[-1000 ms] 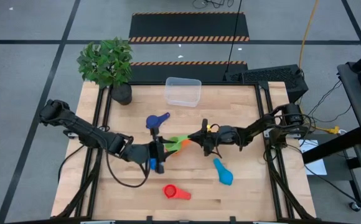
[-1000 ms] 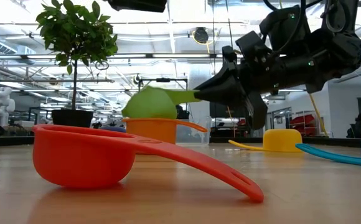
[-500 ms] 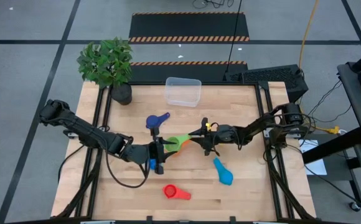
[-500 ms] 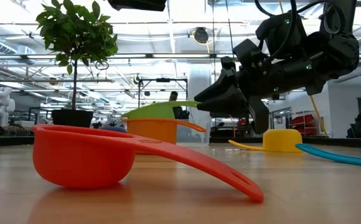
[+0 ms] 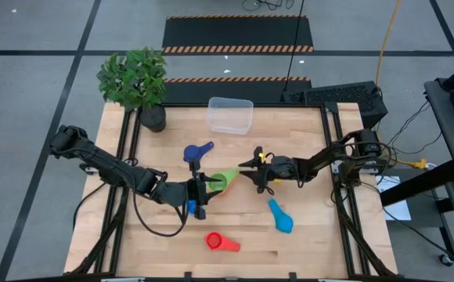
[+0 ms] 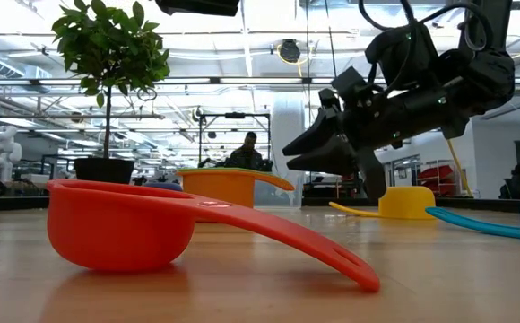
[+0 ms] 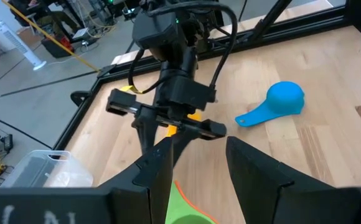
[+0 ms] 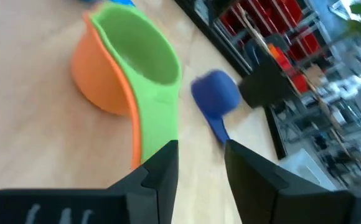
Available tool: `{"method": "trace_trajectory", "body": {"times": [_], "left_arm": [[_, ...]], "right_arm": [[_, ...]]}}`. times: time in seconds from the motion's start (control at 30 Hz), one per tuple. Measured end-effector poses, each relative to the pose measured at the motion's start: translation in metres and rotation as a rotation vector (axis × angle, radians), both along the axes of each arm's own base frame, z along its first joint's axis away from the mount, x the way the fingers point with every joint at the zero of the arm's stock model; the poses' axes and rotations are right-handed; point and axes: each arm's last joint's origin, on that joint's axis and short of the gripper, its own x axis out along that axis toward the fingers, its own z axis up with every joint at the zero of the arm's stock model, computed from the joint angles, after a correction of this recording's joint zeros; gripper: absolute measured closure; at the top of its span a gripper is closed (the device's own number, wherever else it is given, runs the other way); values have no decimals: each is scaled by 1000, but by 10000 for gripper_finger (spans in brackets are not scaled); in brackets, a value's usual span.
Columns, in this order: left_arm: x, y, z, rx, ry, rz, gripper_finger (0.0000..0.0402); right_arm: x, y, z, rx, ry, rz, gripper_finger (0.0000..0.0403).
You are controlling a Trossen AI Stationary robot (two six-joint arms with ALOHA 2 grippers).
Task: Nest measuring cups in basket
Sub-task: Adjust the stacked measuring cups on the table
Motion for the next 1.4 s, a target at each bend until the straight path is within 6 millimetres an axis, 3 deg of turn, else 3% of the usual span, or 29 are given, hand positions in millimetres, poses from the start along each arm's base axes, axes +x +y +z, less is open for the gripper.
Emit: {"method": "trace_trajectory", "body": {"times": [0.27,0.5,0.7,0.8,1.07,1.4], "left_arm": [[0,0,0,3,5,0,250],[0,2,-1,-16,5,13,250],[2,10,-3,-127,3,89,250],[2,11,-7,-213,46,34,250],[9,5,-35,-326,243,-88,250],[26,8,-85,-373,458,-129,250]], "right_arm": [[0,0,-1,6,4,-26,277],[2,6,10,103,-126,-25,258],[2,3,11,223,-154,-69,227],[2,0,10,272,-160,-94,222],[2,-9,10,384,-182,-157,226],[1,-10,7,387,-159,-167,227]]}}
